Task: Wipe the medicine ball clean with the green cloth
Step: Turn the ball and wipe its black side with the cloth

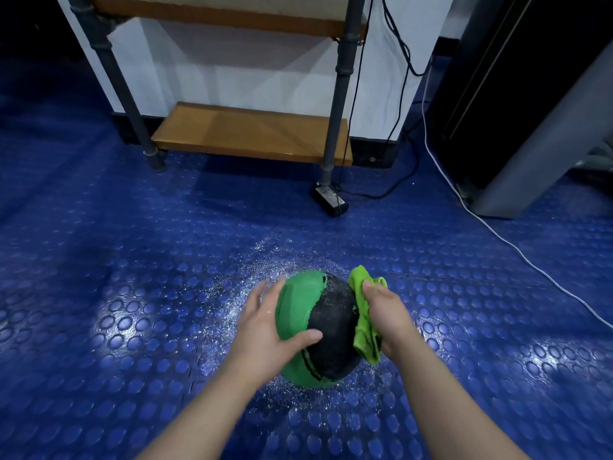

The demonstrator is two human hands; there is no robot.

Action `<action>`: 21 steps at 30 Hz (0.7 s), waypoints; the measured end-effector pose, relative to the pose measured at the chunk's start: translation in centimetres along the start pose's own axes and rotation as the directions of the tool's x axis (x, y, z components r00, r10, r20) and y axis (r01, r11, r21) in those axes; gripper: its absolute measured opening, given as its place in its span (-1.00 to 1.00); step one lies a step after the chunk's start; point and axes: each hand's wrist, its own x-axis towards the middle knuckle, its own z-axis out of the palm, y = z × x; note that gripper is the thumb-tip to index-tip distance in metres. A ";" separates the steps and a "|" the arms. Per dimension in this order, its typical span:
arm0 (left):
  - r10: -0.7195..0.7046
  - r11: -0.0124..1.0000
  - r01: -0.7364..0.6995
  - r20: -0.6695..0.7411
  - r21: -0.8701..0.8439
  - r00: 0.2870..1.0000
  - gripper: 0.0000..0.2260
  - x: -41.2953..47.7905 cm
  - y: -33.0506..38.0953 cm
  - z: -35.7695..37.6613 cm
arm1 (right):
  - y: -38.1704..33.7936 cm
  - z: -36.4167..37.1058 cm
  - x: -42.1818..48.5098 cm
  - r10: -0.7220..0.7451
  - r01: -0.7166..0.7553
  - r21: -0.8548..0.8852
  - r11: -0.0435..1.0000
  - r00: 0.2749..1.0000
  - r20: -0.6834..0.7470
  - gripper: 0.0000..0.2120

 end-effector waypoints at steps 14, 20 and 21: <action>-0.190 0.967 0.184 -0.015 -0.177 0.982 0.45 -1.6 -0.9 1.2 | -3.6 5.6 -6.3 -0.585 0.650 -0.648 0.397 0.723 0.367 -0.53; -0.189 0.976 0.187 -0.011 -0.114 0.982 0.41 -0.8 -1.0 1.5 | -2.9 7.1 -5.2 -0.514 0.514 -0.754 0.408 0.813 0.276 -0.57; -0.187 0.978 0.185 -0.009 -0.095 0.982 0.41 -0.6 -0.8 1.5 | -3.1 7.2 -5.0 -0.513 0.501 -0.749 0.434 0.821 0.251 -0.58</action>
